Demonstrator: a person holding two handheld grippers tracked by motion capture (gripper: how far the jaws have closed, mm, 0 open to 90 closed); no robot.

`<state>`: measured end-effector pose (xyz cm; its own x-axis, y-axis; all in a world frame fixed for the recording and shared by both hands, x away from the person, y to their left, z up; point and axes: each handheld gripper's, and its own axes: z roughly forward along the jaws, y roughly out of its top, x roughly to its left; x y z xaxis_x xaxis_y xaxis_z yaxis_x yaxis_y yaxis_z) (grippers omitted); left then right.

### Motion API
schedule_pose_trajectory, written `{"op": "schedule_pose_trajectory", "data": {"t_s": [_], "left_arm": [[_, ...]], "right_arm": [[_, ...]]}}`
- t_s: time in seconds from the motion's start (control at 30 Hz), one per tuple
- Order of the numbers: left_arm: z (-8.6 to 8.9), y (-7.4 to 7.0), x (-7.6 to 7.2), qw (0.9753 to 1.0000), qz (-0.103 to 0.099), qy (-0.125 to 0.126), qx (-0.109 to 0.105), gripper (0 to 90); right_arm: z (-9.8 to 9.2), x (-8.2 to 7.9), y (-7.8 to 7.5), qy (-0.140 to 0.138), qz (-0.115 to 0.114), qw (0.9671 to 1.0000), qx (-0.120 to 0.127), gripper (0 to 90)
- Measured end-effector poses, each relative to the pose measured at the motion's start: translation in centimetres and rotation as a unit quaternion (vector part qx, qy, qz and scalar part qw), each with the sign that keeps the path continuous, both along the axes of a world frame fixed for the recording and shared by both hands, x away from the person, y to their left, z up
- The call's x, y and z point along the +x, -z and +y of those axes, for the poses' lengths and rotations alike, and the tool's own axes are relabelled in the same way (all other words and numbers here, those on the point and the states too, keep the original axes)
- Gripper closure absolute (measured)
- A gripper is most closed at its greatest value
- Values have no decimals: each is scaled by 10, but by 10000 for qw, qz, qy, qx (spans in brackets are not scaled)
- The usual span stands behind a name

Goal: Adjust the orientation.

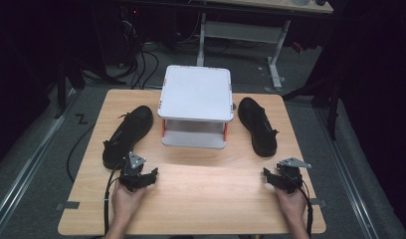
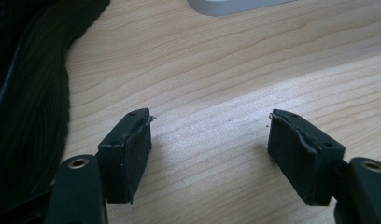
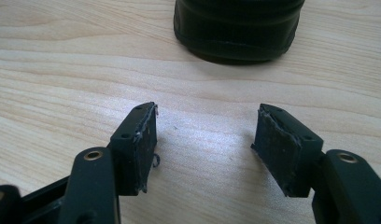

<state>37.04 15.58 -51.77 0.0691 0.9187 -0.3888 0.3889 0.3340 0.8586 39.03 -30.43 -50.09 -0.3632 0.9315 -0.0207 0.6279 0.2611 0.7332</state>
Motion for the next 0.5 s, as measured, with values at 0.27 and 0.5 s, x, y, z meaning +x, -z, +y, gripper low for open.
{"op": "schedule_pose_trajectory", "data": {"t_s": [0.27,0.5], "left_arm": [[0,0,0,10000,1,-7,-4,307],[1,-1,-3,10000,-26,81,-39,334]], "right_arm": [[0,0,0,-2,-2,10000,2,389],[0,0,0,-79,-2,10000,3,389]]}}
